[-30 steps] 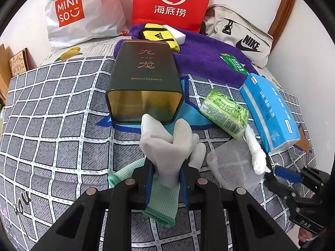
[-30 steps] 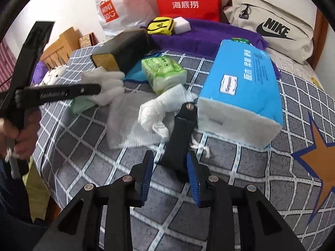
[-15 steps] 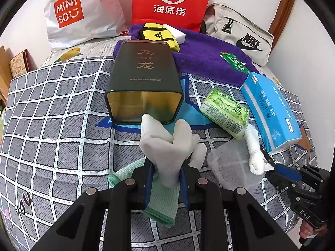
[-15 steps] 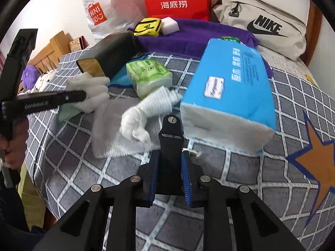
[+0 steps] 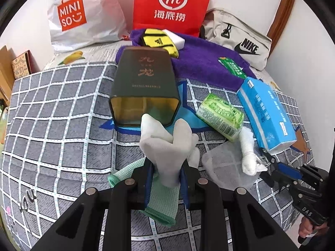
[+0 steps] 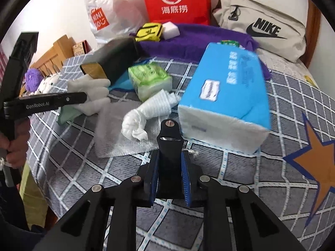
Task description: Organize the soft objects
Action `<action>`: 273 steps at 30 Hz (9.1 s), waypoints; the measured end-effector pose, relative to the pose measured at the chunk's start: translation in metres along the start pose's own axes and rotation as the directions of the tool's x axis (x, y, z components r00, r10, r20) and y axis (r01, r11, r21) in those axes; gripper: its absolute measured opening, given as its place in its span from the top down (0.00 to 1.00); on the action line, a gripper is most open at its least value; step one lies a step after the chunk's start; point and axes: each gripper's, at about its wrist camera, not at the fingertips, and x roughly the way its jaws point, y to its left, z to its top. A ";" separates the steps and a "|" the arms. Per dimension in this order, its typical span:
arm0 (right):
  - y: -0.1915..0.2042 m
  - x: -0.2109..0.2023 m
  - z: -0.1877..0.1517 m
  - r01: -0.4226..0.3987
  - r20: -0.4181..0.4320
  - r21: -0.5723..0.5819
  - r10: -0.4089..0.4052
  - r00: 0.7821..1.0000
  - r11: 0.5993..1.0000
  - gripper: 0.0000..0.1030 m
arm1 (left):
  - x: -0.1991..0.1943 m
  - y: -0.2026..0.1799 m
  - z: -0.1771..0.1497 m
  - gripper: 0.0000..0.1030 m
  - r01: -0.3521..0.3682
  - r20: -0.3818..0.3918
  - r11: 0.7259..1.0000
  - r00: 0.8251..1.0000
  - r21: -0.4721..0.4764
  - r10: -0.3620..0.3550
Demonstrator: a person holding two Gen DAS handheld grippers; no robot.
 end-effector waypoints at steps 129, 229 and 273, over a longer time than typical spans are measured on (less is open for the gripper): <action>-0.102 0.048 0.192 0.001 0.044 0.133 -0.007 0.999 0.991 0.62 | 0.080 -0.043 0.222 0.28 -0.055 -0.011 0.997 0.998 0.059 0.056; 0.038 0.036 0.031 -0.090 -0.001 0.000 0.090 0.996 0.996 0.54 | 0.002 -0.011 0.007 0.26 -0.060 -0.014 0.996 0.998 0.060 0.061; -0.031 -0.032 0.126 0.029 0.152 -0.012 -0.027 0.988 1.000 0.78 | -0.030 -0.029 0.092 0.26 -0.004 0.066 1.000 0.998 0.024 0.002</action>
